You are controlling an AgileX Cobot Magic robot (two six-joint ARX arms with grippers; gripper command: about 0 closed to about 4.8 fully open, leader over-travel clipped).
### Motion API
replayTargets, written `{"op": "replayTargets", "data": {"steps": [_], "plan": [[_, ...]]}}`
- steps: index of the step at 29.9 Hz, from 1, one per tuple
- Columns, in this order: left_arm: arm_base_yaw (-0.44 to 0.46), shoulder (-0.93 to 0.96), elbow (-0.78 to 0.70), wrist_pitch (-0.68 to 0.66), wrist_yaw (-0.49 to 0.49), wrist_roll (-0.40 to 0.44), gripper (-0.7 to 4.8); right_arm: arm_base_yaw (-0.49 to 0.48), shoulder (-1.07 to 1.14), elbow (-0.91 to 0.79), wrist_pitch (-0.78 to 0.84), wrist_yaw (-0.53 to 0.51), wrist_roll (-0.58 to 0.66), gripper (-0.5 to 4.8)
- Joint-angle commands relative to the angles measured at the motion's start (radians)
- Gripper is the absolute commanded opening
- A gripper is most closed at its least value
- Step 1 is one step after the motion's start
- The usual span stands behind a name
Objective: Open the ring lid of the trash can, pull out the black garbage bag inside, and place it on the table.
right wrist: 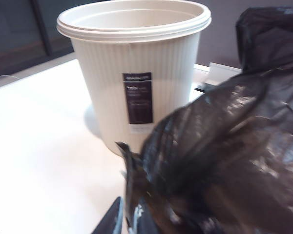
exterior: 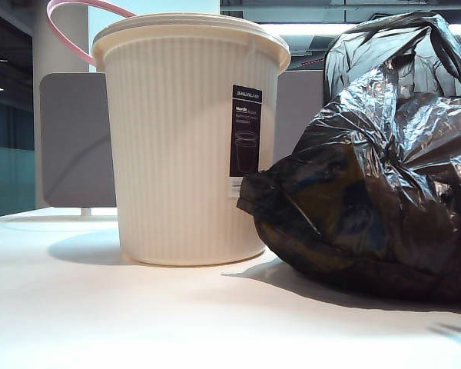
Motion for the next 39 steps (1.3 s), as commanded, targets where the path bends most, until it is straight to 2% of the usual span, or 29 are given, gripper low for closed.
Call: {"op": "replayTargets", "data": {"steps": [1,8,19,22,24,39], "plan": [[-0.001,0.002,-0.041,0.087,0.004,-0.003,1.20,0.000,0.002,-0.013,0.078,0.018,0.037,0.40],[-0.001,0.002,-0.156,0.254,-0.006,-0.011,1.20,0.000,0.002,-0.103,0.180,0.019,0.082,0.40],[-0.001,0.001,-0.297,0.372,-0.098,-0.029,1.20,0.000,0.001,-0.239,0.393,0.058,0.081,0.39],[-0.001,0.001,-0.326,0.388,-0.097,-0.028,1.20,0.001,0.002,-0.264,0.414,0.075,0.081,0.36],[-0.001,0.001,-0.346,0.388,-0.097,-0.024,1.20,0.000,0.001,-0.282,0.423,0.076,0.081,0.09],[-0.001,0.001,-0.417,0.394,-0.100,0.024,1.20,0.000,0.001,-0.376,0.449,0.076,0.080,0.08]]}}
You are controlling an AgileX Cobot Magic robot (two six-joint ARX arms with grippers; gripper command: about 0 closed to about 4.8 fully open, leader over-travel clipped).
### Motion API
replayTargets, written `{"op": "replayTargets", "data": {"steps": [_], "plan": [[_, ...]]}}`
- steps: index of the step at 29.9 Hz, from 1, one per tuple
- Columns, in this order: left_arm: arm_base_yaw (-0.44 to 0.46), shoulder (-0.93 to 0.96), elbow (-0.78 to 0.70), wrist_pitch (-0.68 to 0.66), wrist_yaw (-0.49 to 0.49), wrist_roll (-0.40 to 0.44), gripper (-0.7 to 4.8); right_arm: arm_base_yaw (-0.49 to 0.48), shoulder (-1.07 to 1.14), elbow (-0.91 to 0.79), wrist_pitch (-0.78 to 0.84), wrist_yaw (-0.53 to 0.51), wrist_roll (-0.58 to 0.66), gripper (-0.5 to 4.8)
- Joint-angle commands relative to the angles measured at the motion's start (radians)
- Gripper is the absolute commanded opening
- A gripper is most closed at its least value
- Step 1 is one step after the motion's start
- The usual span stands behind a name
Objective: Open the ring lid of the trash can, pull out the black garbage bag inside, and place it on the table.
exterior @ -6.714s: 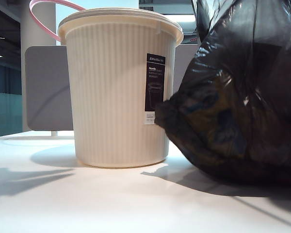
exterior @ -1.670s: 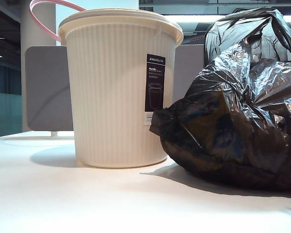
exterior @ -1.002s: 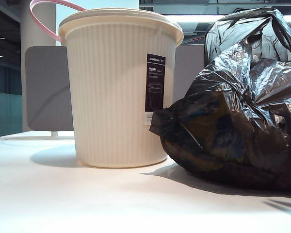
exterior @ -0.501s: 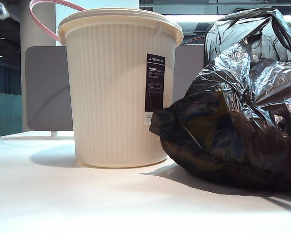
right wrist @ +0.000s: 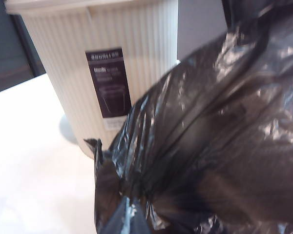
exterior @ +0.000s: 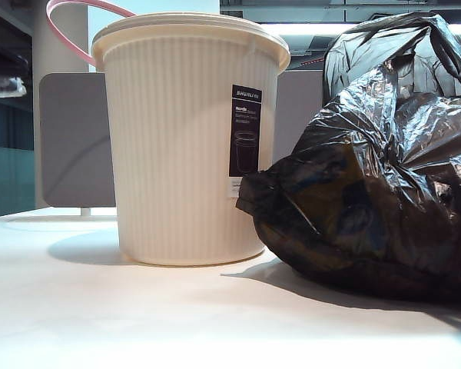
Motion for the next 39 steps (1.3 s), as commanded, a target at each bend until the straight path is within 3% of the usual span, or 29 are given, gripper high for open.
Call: {"op": "replayTargets", "data": {"steps": [1,6,11,39], "plan": [[-0.001,0.000,-0.006,0.018,-0.002,0.007,1.20,0.000,0.001,-0.008,0.027,0.003,0.001,0.08],[-0.001,0.000,-0.006,0.004,-0.002,0.007,1.13,0.000,0.001,-0.027,0.035,0.003,-0.002,0.08],[-0.001,0.000,-0.010,-0.014,-0.002,0.034,0.23,0.000,0.000,-0.061,0.036,0.002,-0.003,0.07],[0.000,0.000,-0.092,0.004,-0.003,0.032,0.21,0.001,0.000,-0.117,-0.044,0.003,-0.086,0.00]]}}
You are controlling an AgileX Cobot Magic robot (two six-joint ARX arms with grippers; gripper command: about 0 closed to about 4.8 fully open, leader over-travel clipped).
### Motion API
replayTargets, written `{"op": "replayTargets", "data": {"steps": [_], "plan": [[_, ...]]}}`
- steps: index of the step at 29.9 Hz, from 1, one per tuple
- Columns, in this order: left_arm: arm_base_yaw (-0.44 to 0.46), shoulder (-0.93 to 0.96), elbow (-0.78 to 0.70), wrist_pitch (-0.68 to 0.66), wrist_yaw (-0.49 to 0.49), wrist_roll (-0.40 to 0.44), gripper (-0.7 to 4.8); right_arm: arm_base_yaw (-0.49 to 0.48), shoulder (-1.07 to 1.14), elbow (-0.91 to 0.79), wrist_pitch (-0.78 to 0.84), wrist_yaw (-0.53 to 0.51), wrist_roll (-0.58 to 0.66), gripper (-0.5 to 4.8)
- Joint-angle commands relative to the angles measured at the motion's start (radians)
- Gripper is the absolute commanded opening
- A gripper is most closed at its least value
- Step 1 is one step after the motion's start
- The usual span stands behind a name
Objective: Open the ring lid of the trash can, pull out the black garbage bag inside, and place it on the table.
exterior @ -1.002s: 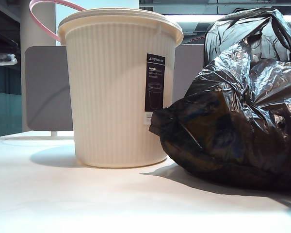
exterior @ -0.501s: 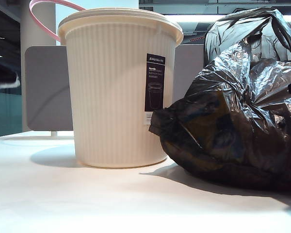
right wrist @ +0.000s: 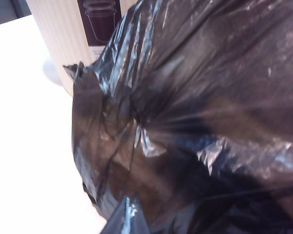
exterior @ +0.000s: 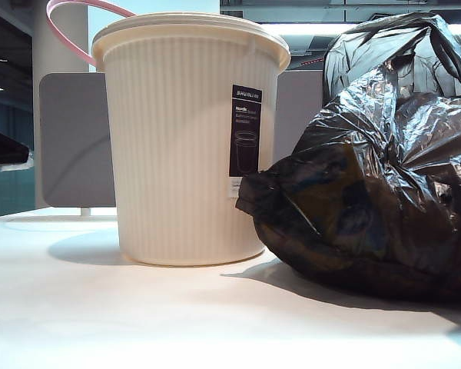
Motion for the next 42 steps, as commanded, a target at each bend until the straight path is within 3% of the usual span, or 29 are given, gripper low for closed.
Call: {"op": "replayTargets", "data": {"steps": [1,4,6,8,9,13,30,35,42], "plan": [[0.000,0.000,0.000,0.016,-0.002,0.004,0.21,0.001,0.000,-0.007,-0.002,0.002,-0.006,0.00],[0.000,0.000,0.000,0.009,-0.050,0.003,0.22,0.001,0.000,-0.014,-0.013,0.002,-0.008,0.00],[0.000,0.000,0.000,0.008,-0.148,-0.004,0.21,0.001,0.000,-0.014,-0.019,0.005,-0.009,0.00],[0.000,0.000,0.000,0.010,-0.187,-0.004,0.21,0.001,0.000,-0.014,-0.019,0.005,-0.012,0.00],[0.000,0.000,0.000,0.010,-0.177,-0.004,0.19,0.001,0.000,-0.014,-0.019,0.005,-0.012,0.00],[0.000,0.000,0.000,0.002,0.010,-0.020,-0.06,0.001,0.000,-0.013,-0.019,0.001,-0.002,-0.01],[0.002,0.000,0.000,-0.030,-0.018,-0.034,-0.05,0.000,0.000,-0.013,-0.016,0.001,0.003,-0.01],[0.176,0.000,0.000,-0.029,0.001,-0.034,-0.05,-0.023,-0.008,-0.013,-0.016,-0.007,0.003,-0.01],[0.476,0.000,0.000,-0.029,0.001,-0.034,-0.05,-0.263,-0.047,-0.013,-0.016,-0.005,0.003,0.00]]}}
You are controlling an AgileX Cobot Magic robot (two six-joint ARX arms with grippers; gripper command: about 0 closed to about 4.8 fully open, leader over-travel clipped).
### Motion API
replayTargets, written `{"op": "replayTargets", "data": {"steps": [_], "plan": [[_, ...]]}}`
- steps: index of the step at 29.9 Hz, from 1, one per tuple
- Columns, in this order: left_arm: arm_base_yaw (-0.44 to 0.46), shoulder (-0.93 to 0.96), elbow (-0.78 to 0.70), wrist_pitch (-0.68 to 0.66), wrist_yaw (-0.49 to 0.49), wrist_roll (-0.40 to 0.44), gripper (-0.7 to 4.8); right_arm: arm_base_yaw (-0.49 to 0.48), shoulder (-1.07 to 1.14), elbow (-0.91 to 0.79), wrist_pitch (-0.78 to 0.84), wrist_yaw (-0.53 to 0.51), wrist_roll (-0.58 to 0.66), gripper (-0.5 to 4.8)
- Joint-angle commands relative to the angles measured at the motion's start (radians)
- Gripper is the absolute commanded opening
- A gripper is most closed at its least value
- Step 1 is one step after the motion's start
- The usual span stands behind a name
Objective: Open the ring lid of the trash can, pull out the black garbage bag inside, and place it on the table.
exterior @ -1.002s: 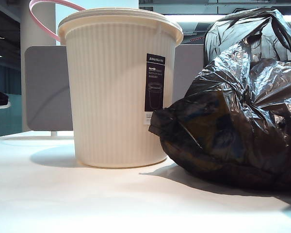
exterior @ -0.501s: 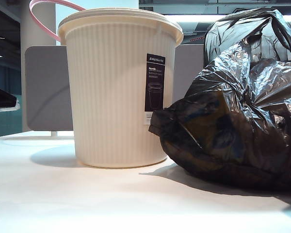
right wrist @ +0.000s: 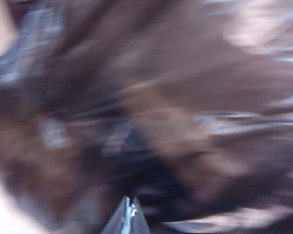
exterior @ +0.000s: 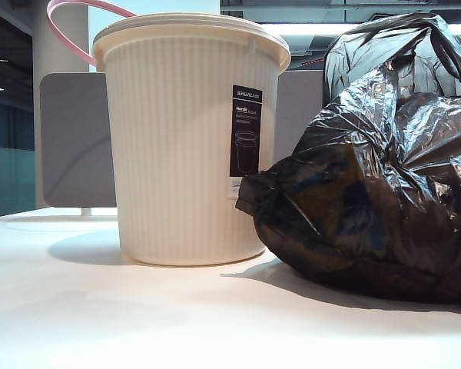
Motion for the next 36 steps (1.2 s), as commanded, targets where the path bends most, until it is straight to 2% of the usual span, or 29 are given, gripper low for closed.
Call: {"op": "replayTargets", "data": {"steps": [1,4,7,10,36], "plan": [[0.079,0.000,0.000,-0.010,0.006,-0.003,-0.05,-0.088,-0.032,0.002,0.006,0.000,0.003,0.00],[0.135,0.000,0.000,-0.010,0.006,-0.003,-0.05,-0.179,-0.036,0.002,0.021,0.002,0.003,0.00],[0.158,0.000,0.000,-0.010,0.006,-0.003,-0.05,-0.217,-0.036,0.002,0.021,0.002,0.003,0.00],[0.179,0.000,0.000,-0.010,0.006,-0.003,-0.05,-0.220,-0.036,0.002,0.021,0.002,0.003,0.00],[0.177,0.000,0.000,-0.010,0.006,-0.003,-0.05,-0.220,-0.036,0.002,0.021,0.002,0.003,0.00]]}}
